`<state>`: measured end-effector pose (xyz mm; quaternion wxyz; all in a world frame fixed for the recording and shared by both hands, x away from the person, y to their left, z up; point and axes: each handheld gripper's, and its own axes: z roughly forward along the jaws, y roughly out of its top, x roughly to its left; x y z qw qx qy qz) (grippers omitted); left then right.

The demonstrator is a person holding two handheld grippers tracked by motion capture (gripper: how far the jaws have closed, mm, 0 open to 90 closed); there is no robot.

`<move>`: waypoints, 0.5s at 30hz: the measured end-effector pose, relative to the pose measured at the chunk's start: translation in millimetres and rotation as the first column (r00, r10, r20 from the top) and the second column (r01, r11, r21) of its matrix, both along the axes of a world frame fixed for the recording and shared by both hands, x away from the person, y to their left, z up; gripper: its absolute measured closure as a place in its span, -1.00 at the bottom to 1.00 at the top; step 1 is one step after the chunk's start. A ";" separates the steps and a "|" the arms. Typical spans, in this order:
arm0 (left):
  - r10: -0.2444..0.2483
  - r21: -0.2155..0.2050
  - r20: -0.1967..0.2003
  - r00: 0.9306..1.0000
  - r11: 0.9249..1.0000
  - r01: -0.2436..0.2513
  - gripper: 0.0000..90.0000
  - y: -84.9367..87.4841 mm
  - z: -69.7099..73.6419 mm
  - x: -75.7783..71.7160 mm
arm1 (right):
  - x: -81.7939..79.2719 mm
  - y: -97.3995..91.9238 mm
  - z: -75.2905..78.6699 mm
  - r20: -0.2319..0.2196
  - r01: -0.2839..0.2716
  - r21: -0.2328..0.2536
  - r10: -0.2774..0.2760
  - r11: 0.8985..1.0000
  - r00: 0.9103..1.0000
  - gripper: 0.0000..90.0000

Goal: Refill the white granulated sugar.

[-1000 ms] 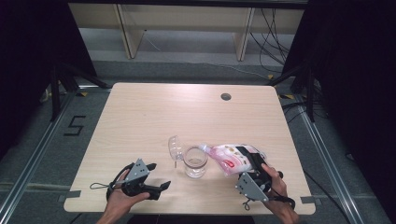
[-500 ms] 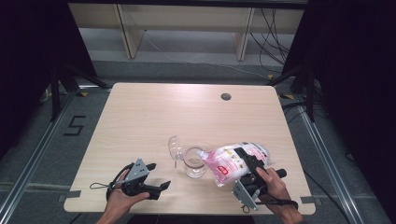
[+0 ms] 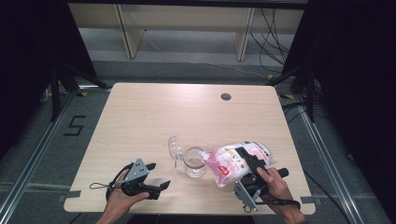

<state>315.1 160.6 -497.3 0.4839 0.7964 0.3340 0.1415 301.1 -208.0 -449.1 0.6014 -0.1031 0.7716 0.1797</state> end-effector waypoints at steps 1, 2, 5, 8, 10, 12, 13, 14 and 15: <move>-0.004 0.004 0.004 1.000 1.000 0.004 -0.66 0.1 0.2 0.2 | -0.6 -0.5 -1.8 -0.005 0.015 0.009 -0.015 1.000 1.000 0.10; -0.002 0.001 0.002 1.000 1.000 0.002 -0.66 -0.1 0.1 0.0 | -0.3 -0.4 -1.5 -0.001 0.011 -0.003 -0.011 1.000 1.000 0.09; 0.000 -0.003 0.000 1.000 1.000 0.000 -0.66 0.0 0.2 -0.2 | -0.3 -0.2 -1.2 0.009 0.014 -0.031 -0.013 0.999 1.000 0.10; -0.005 0.004 0.012 1.000 1.000 0.004 -0.66 0.8 0.5 0.5 | 0.6 0.2 -1.0 0.016 0.006 -0.053 -0.005 0.999 1.000 0.10; -0.010 0.012 0.019 1.000 1.000 0.010 -0.66 1.4 0.5 1.2 | 0.4 0.0 -3.1 0.004 0.011 -0.029 -0.011 1.000 1.000 0.10; -0.010 0.011 0.019 1.000 1.000 0.010 -0.66 1.4 0.4 1.2 | 0.5 0.5 -2.2 0.007 0.005 -0.044 -0.005 0.999 1.000 0.10; -0.014 0.014 0.020 1.000 1.000 0.013 -0.66 1.4 0.4 1.3 | 0.5 1.7 -0.4 0.025 0.001 -0.085 0.001 0.996 1.000 0.10; -0.008 0.007 0.011 1.000 1.000 0.008 -0.66 0.8 0.0 0.7 | 0.3 1.7 -0.4 0.027 0.002 -0.085 0.000 0.996 1.000 0.10; -0.002 0.001 0.002 1.000 1.000 0.002 -0.66 0.2 -0.3 0.0 | 0.5 2.1 -0.6 0.028 0.002 -0.091 0.000 0.996 1.000 0.10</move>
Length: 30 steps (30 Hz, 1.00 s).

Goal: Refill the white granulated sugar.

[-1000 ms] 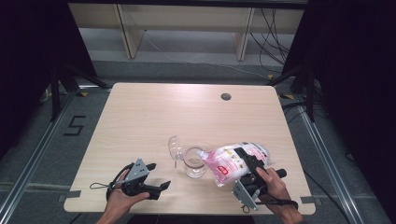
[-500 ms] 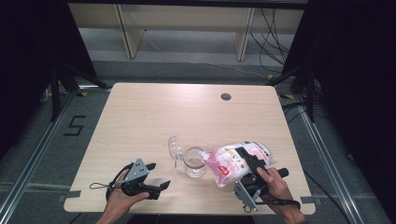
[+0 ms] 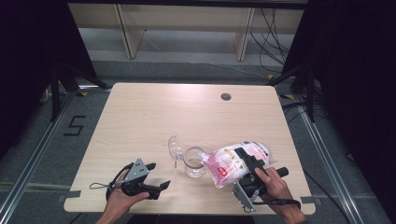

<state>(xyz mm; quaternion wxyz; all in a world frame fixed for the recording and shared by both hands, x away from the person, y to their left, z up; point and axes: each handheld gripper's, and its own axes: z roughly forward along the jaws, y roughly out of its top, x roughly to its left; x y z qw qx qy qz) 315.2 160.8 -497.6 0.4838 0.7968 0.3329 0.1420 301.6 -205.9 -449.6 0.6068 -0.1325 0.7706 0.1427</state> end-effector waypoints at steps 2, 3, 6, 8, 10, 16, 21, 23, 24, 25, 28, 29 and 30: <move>-0.008 0.007 0.009 1.000 1.000 0.008 -0.66 0.4 0.2 0.5 | 0.1 0.2 -0.4 0.004 -0.003 -0.007 0.003 1.000 1.000 0.10; -0.015 0.013 0.016 1.000 1.000 0.014 -0.66 0.9 0.4 1.1 | 0.5 0.4 -0.8 -0.001 -0.005 -0.006 0.005 1.000 1.000 0.10; 0.001 0.001 -0.002 1.000 1.000 -0.001 -0.66 0.2 -0.2 0.2 | 0.9 0.3 -0.5 0.000 -0.007 -0.009 0.007 1.000 1.000 0.10; 0.004 0.004 0.001 1.000 1.000 -0.004 -0.66 0.2 -0.2 0.2 | 0.4 0.0 -0.1 0.002 -0.002 -0.014 0.002 1.000 1.000 0.10; -0.003 0.009 0.004 1.000 1.000 0.003 -0.66 0.6 0.0 0.8 | 0.1 -0.3 -0.5 0.002 0.002 -0.020 -0.002 1.000 1.000 0.10; -0.010 0.010 0.013 1.000 1.000 0.010 -0.66 1.4 0.3 1.3 | 0.4 -0.2 0.3 0.013 -0.001 -0.035 0.002 0.999 1.000 0.10; -0.002 -0.002 -0.007 1.000 1.000 0.002 -0.66 0.2 -0.3 0.3 | 0.5 -0.5 -1.3 0.001 0.010 -0.039 -0.010 0.999 1.000 0.10; 0.000 -0.002 -0.005 1.000 1.000 -0.001 -0.66 -0.1 -0.5 0.2 | 1.7 0.2 -0.4 0.021 -0.007 -0.060 0.008 0.998 1.000 0.10; 0.000 -0.002 -0.005 1.000 1.000 0.000 -0.66 -0.1 -0.5 0.2 | 1.2 0.2 -0.1 0.022 -0.002 -0.060 0.003 0.998 1.000 0.10; 0.001 -0.003 -0.005 1.000 1.000 -0.001 -0.66 -0.1 -0.5 0.1 | 1.4 0.4 0.0 0.020 -0.005 -0.060 0.006 0.998 1.000 0.10; 0.002 -0.005 -0.005 1.000 1.000 -0.002 -0.66 0.0 -0.4 0.0 | 3.2 1.6 -0.3 0.021 -0.017 -0.063 0.018 0.998 1.000 0.11; 0.002 -0.005 -0.005 1.000 1.000 -0.002 -0.66 0.0 -0.5 0.0 | 3.4 2.2 -0.2 0.024 -0.014 -0.074 0.015 0.997 1.000 0.11; 0.002 -0.005 -0.005 1.000 1.000 -0.002 -0.66 0.0 -0.5 0.0 | 3.4 2.2 -0.2 0.024 -0.014 -0.074 0.015 0.997 1.000 0.11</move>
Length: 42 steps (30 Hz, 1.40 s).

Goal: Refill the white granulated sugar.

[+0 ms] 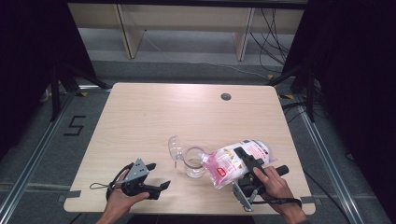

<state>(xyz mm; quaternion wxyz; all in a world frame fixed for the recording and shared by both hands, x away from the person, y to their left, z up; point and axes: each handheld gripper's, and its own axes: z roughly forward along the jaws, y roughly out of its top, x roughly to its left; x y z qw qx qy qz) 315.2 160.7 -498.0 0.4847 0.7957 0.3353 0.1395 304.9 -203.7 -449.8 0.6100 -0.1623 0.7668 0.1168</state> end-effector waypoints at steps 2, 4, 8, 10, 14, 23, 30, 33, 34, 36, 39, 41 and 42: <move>0.003 0.007 -0.002 1.000 1.000 -0.003 -0.66 -0.4 0.2 -0.4 | 3.7 2.4 2.5 0.015 -0.040 -0.066 0.041 0.997 0.999 0.11; -0.002 0.011 0.001 1.000 1.000 0.002 -0.66 -0.5 0.0 0.1 | 1.7 1.2 -0.4 0.016 0.004 -0.034 -0.004 0.999 1.000 0.11; 0.003 0.008 -0.001 1.000 1.000 -0.003 -0.66 -0.4 0.0 -0.2 | 3.8 1.6 -3.4 0.008 0.017 -0.035 -0.016 0.999 1.000 0.11; 0.003 0.007 -0.001 1.000 1.000 -0.003 -0.66 -0.3 0.0 -0.1 | 3.7 2.1 -3.0 0.011 0.017 -0.042 -0.016 0.999 1.000 0.11; -0.005 0.013 0.006 1.000 1.000 0.005 -0.66 -1.0 -0.2 0.1 | 4.3 4.9 -0.4 0.043 0.000 -0.096 0.004 0.995 0.999 0.11; -0.017 0.019 0.014 1.000 1.000 0.017 -0.66 -0.9 -0.4 1.0 | 5.0 6.9 0.7 0.064 0.002 -0.138 0.006 0.990 0.998 0.12; -0.023 0.026 0.011 1.000 0.999 0.023 -0.66 -1.0 -0.5 1.2 | 7.5 7.2 -1.3 0.081 -0.001 -0.140 0.012 0.990 0.997 0.12; -0.017 0.029 0.011 1.000 0.999 0.017 -0.66 -1.1 -0.5 1.0 | 8.5 8.6 2.2 0.107 -0.023 -0.166 0.041 0.986 0.993 0.13; -0.017 0.029 0.011 1.000 0.999 0.016 -0.66 -1.2 -0.6 1.0 | 9.8 7.5 1.7 0.119 -0.026 -0.187 0.049 0.982 0.992 0.13; -0.018 0.029 0.011 1.000 0.999 0.018 -0.66 -1.3 -0.6 0.9 | 9.2 8.6 3.3 0.108 -0.021 -0.198 0.044 0.980 0.993 0.13; -0.010 0.011 -0.008 1.000 1.000 0.010 -0.66 -2.4 -1.3 0.0 | 9.9 7.5 0.3 0.101 -0.008 -0.175 0.027 0.984 0.994 0.13; -0.009 0.011 -0.009 1.000 1.000 0.010 -0.66 -2.5 -1.3 -0.1 | 10.5 6.9 -0.4 0.099 -0.007 -0.181 0.025 0.983 0.995 0.13; -0.010 0.013 -0.010 1.000 1.000 0.010 -0.66 -2.5 -1.4 0.0 | 10.5 6.8 0.7 0.106 0.007 -0.217 0.017 0.976 0.994 0.13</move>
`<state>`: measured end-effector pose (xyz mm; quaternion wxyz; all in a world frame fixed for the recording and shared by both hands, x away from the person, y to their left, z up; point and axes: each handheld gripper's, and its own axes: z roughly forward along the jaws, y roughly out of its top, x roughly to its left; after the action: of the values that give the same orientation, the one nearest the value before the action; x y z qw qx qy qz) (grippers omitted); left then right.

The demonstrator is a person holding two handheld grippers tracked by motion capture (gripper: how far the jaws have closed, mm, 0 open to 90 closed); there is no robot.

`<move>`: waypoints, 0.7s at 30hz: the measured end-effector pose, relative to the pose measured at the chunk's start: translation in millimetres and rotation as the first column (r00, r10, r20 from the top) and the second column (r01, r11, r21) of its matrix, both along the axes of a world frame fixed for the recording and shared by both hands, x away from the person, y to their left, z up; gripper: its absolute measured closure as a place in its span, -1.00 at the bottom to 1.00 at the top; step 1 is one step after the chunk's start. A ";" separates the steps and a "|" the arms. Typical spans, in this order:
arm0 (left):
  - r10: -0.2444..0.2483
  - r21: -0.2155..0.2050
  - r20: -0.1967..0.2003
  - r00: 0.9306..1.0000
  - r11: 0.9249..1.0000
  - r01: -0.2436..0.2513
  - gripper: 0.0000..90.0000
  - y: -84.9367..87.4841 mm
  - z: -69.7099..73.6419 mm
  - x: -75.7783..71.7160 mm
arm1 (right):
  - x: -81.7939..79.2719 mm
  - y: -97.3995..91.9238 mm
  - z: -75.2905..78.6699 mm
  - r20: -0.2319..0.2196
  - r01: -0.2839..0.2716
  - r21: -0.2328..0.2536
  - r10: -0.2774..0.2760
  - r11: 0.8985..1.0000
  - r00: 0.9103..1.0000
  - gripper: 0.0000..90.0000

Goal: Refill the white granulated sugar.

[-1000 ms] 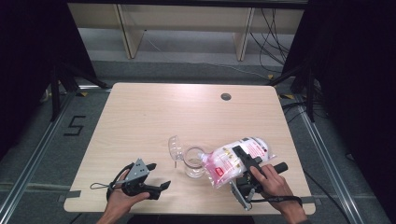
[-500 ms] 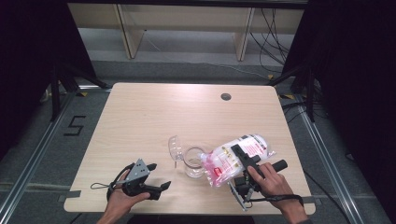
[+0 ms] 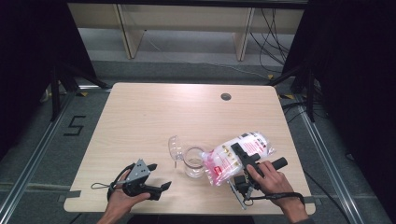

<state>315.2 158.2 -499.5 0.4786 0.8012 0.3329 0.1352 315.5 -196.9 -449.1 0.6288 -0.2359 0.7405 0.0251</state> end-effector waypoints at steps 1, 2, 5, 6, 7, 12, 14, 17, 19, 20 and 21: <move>0.001 -0.003 0.002 1.000 1.000 -0.001 -0.66 -0.4 -0.1 0.0 | 1.0 -0.8 -1.9 -0.004 -0.004 0.018 0.004 1.000 1.000 0.13; 0.001 -0.002 0.003 1.000 1.000 -0.001 -0.66 -0.6 -0.2 0.0 | 0.9 -1.2 -2.5 -0.008 0.005 0.019 -0.004 1.000 1.000 0.13; 0.001 0.000 0.001 1.000 1.000 -0.001 -0.66 -0.7 -0.3 -0.1 | 1.0 -1.5 -2.8 -0.007 0.010 0.015 -0.010 1.000 1.000 0.14; 0.003 -0.003 0.000 1.000 1.000 -0.003 -0.66 -0.9 -0.3 -0.2 | 0.7 -1.1 -2.6 -0.006 0.015 0.013 -0.015 1.000 1.000 0.14; 0.001 -0.001 0.001 1.000 1.000 -0.001 -0.66 -0.7 -0.2 -0.1 | 1.9 0.5 -0.9 0.003 -0.009 0.000 0.009 1.000 1.000 0.14; -0.003 0.003 -0.002 1.000 1.000 0.003 -0.66 -0.5 -0.1 0.0 | 1.3 1.7 -1.9 0.007 -0.008 0.015 0.008 1.000 1.000 0.14; 0.002 -0.002 -0.001 1.000 1.000 -0.002 -0.66 -0.8 -0.4 -0.3 | 2.5 3.7 -0.4 0.015 -0.029 -0.002 0.029 1.000 0.999 0.14; 0.002 -0.002 -0.001 1.000 1.000 -0.002 -0.66 -0.9 -0.4 -0.3 | 2.9 3.0 -0.6 0.010 -0.026 0.003 0.026 1.000 1.000 0.14; -0.002 0.001 -0.004 1.000 1.000 0.002 -0.66 -0.6 -0.2 -0.2 | 2.0 2.2 -1.1 0.002 -0.014 0.023 0.014 1.000 1.000 0.14; -0.001 -0.001 -0.002 1.000 1.000 0.001 -0.66 -0.8 -0.3 -0.3 | 2.7 2.9 -0.1 0.007 -0.028 0.011 0.028 1.000 1.000 0.14; 0.000 0.003 0.001 1.000 1.000 0.000 -0.66 -0.6 -0.2 -0.4 | 2.2 3.2 0.5 0.004 -0.019 0.001 0.019 1.000 1.000 0.15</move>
<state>314.7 157.6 -499.7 0.4774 0.8019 0.3326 0.1360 317.6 -193.7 -448.6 0.6302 -0.2427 0.7369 0.0310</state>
